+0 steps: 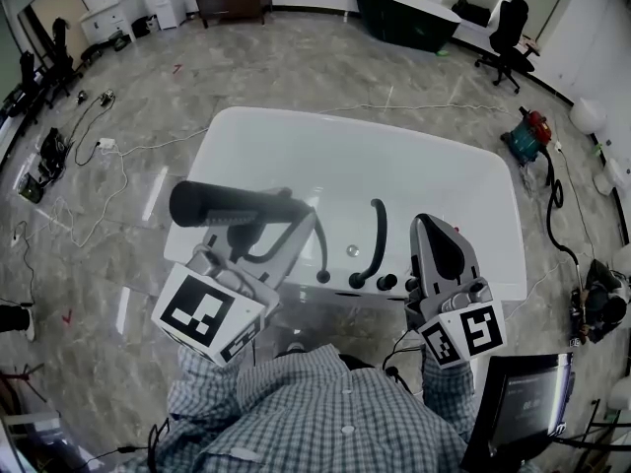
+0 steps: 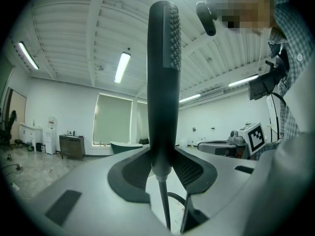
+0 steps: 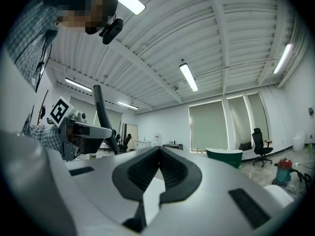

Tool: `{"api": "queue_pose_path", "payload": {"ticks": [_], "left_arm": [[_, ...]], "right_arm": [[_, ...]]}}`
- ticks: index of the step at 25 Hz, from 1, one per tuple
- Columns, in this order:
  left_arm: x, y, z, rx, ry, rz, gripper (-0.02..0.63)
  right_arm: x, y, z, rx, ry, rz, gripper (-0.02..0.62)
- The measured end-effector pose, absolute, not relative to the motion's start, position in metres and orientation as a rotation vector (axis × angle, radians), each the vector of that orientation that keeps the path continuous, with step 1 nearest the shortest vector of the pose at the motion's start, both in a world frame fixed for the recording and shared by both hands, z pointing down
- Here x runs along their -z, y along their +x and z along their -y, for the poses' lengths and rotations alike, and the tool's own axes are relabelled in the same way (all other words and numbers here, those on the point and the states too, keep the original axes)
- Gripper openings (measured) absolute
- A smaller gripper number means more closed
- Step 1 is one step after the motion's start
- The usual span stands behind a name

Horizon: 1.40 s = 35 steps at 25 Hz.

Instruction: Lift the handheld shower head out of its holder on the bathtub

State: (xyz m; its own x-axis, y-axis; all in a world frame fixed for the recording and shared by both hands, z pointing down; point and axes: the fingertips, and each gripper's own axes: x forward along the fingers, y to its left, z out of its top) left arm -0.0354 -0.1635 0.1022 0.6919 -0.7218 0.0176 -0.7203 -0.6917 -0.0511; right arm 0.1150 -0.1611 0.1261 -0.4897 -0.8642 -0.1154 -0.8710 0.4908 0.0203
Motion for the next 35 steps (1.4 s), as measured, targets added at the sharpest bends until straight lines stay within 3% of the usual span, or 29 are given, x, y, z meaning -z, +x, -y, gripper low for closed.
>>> {"api": "queue_pose_path", "payload": {"ticks": [35], "left_arm": [[-0.1023,-0.0354,0.1634,0.037,-2.858,-1.23,0.127]], "right_arm": [[-0.1278,0.1147,0.1613,-0.118,-1.52,-2.659,0.015]]}}
